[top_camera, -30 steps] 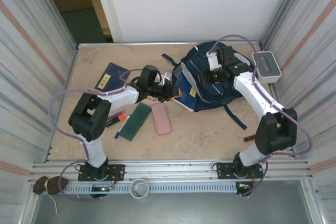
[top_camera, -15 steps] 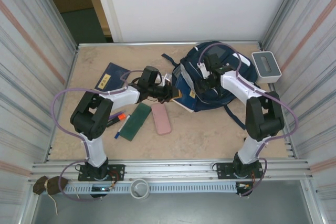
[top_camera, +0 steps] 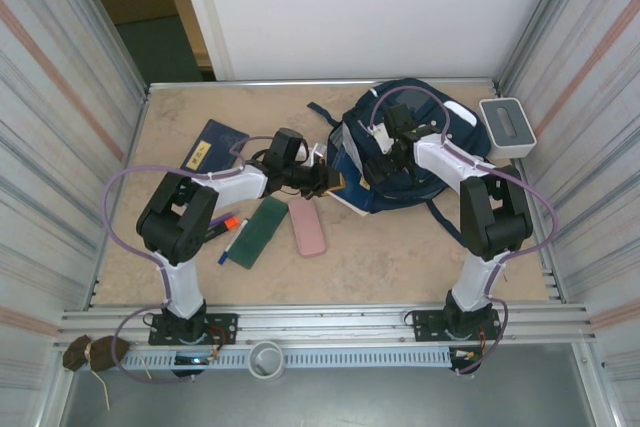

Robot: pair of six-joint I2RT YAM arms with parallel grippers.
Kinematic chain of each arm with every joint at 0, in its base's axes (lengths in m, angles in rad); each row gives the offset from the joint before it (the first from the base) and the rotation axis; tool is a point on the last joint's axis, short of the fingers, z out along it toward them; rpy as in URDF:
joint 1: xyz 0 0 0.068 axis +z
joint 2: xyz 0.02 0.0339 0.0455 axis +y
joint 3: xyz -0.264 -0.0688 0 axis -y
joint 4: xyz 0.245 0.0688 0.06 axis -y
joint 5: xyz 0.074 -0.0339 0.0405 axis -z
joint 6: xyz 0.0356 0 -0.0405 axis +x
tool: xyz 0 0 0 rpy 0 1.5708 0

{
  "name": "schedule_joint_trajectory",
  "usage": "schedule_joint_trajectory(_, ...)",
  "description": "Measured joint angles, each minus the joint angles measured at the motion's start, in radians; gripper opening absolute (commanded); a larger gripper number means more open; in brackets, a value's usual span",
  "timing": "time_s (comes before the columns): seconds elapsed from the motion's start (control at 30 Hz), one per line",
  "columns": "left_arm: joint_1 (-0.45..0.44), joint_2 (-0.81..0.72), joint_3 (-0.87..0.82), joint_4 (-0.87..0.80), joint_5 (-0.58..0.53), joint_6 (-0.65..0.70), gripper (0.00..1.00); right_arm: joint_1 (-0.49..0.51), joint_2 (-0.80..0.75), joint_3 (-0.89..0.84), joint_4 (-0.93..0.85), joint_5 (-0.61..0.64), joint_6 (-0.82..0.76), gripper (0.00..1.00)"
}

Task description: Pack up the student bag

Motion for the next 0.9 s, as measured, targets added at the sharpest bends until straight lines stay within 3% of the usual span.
schedule_joint_trajectory(0.1, 0.000, 0.001, 0.000, 0.000, 0.000, 0.000, 0.00, 0.008, 0.004, 0.001, 0.004, 0.020, -0.013, 0.86)
schedule_joint_trajectory(0.17, 0.000, 0.002, 0.000, 0.000, -0.001, 0.000, 0.00, 0.019, 0.020, 0.016, 0.004, 0.045, -0.026, 0.75)
schedule_joint_trajectory(0.43, 0.005, 0.014, -0.005, 0.011, 0.000, 0.002, 0.00, 0.062, 0.047, 0.040, 0.006, 0.095, -0.061, 0.01)
schedule_joint_trajectory(0.63, 0.028, -0.024, -0.064, 0.031, 0.011, 0.031, 0.00, 0.051, -0.047, 0.056, -0.006, -0.010, -0.061, 0.00)
schedule_joint_trajectory(0.9, 0.097, -0.198, -0.216, 0.042, 0.058, 0.046, 0.00, 0.048, -0.063, 0.288, -0.171, -0.338, -0.070, 0.00)
